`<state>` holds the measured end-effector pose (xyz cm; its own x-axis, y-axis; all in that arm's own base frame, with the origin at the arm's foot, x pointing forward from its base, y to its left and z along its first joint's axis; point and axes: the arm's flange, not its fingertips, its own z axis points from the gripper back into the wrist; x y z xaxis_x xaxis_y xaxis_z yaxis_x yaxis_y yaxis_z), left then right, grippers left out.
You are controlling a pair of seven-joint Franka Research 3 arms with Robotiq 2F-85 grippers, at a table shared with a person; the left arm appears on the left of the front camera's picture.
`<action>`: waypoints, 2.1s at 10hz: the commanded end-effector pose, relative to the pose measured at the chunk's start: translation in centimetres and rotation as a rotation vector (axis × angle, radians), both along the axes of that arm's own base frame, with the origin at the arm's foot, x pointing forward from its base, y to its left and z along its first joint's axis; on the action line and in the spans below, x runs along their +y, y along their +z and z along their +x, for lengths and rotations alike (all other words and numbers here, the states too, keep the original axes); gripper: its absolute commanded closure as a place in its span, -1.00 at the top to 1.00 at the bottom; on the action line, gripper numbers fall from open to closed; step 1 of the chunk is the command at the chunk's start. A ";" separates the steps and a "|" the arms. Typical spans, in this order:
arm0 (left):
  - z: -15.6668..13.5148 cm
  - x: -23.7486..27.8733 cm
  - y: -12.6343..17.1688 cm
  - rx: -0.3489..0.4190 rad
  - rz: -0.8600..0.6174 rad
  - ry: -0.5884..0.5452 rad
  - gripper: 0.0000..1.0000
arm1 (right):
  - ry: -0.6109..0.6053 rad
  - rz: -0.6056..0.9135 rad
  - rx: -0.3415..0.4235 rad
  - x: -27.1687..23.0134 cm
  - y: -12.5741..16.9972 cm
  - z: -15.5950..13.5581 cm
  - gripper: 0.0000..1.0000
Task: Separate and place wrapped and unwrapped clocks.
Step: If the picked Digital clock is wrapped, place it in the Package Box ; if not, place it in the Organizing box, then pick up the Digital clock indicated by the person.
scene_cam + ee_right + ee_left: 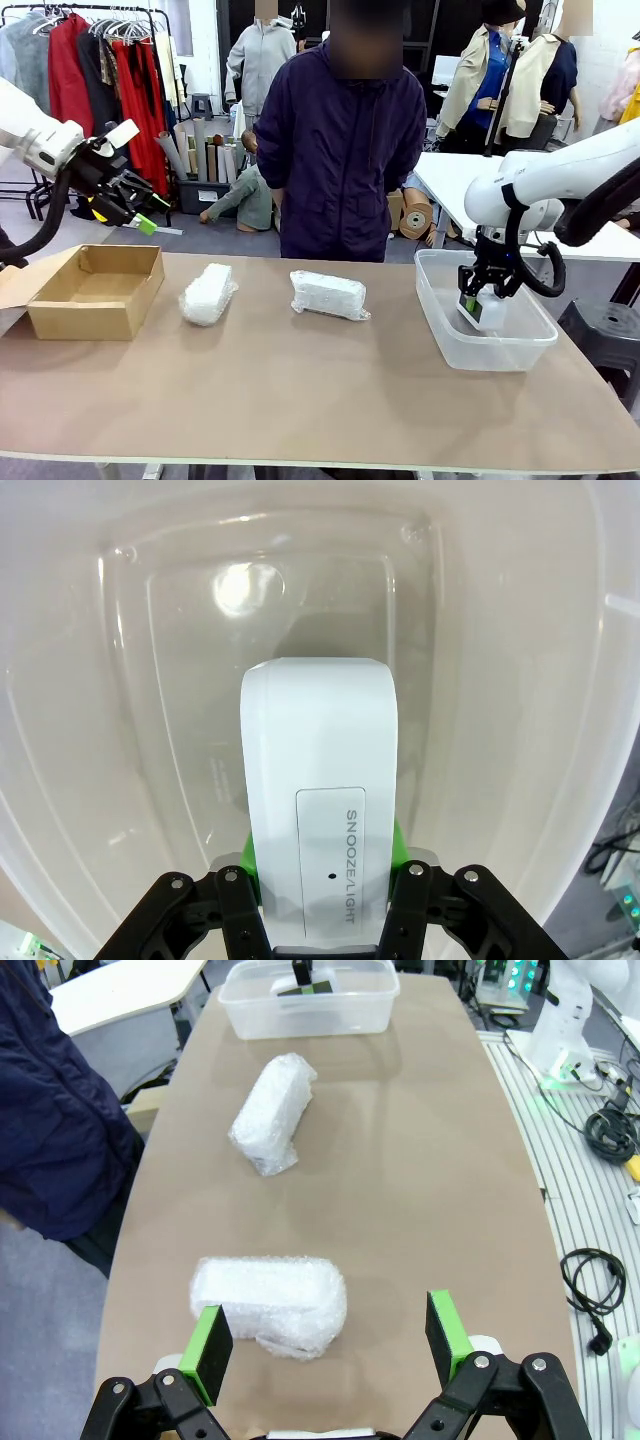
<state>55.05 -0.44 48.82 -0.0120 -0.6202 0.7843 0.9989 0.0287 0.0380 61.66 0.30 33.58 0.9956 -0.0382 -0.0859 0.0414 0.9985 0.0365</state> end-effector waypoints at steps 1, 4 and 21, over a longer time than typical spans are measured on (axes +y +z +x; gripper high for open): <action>0.0 -0.1 0.1 -0.002 -0.005 -0.003 1.00 | -0.035 -0.035 0.069 0.1 -1.0 0.7 -0.85; 0.0 -0.1 0.1 -0.002 -0.005 -0.003 1.00 | -0.033 -0.044 0.083 0.1 -1.1 0.7 0.22; 0.0 -0.1 0.1 -0.002 -0.005 -0.003 1.00 | 0.047 -0.040 0.012 2.0 2.5 -0.2 1.00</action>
<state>55.05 -0.44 48.81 -0.0119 -0.6202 0.7843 0.9989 0.0286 0.0378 61.22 2.31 36.15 0.9951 0.0107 -0.0988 -0.0115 0.9999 -0.0083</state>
